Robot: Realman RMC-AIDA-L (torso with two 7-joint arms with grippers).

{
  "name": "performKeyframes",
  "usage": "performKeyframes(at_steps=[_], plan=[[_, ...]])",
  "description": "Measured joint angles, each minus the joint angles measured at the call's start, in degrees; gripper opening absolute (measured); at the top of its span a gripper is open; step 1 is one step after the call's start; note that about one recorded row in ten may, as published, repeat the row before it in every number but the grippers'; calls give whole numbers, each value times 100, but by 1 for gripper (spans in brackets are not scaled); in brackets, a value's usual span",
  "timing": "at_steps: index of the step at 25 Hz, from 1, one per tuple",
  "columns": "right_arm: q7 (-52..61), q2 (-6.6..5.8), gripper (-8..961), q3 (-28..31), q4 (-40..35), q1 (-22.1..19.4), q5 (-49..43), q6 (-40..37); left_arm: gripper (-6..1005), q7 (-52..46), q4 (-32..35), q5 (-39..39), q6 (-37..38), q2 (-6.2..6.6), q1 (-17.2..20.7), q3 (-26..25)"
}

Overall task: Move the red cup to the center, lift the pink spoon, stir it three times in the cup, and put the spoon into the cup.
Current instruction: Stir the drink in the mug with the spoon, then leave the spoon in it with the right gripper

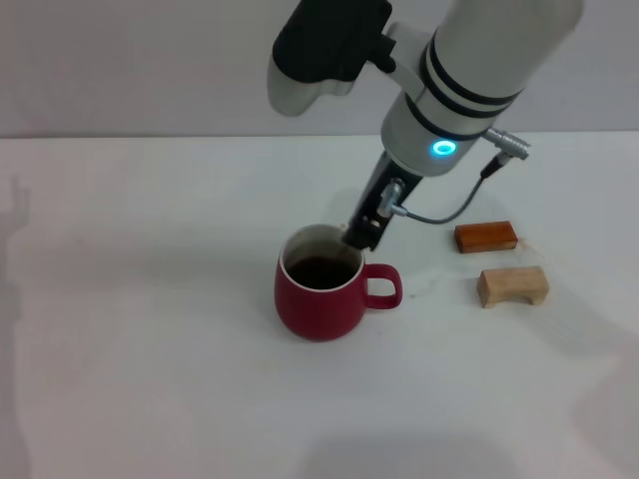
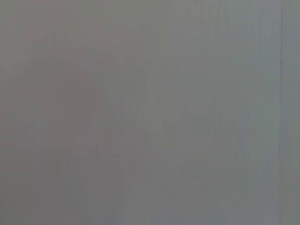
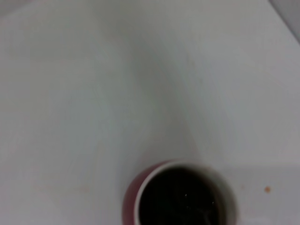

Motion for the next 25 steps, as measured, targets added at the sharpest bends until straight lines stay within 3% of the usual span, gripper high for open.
performKeyframes(at_steps=[8,19,25], plan=[[-115,11,150,35,269,-21,459,454,739,-4,-9,-1,0,-6,18,0],[-41,10,149,37,-39,78,1,-216,739,-13,-34,4,17,-15,58,0],[-84,13,149,-1,10,97,127,408,739,-13,-34,2,47,-16,58,0]])
